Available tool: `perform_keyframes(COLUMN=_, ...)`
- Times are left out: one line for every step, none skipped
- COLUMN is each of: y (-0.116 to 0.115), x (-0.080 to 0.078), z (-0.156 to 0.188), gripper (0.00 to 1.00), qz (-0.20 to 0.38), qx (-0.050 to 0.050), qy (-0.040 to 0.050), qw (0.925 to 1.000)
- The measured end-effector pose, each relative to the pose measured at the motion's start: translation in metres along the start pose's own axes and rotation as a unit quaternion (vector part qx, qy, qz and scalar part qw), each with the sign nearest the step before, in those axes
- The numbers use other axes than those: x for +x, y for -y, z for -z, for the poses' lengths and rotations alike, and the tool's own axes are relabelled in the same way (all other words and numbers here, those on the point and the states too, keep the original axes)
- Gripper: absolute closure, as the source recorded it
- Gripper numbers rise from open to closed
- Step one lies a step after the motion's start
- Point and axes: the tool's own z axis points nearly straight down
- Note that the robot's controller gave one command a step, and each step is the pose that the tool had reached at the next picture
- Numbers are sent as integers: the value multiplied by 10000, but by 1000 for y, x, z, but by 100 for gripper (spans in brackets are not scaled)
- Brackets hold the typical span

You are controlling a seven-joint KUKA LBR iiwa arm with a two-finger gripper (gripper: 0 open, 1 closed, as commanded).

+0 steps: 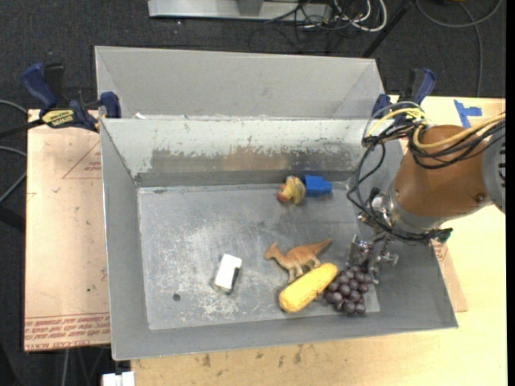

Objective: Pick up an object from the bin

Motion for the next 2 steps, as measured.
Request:
perform_keyframes(y=-1, x=0, z=3, gripper=100, qz=8, qx=-5, qy=-5, qw=10000)
perform_keyframes(y=-2, x=5, z=21, gripper=100, qz=24, qx=-11, qy=-61, qw=10000)
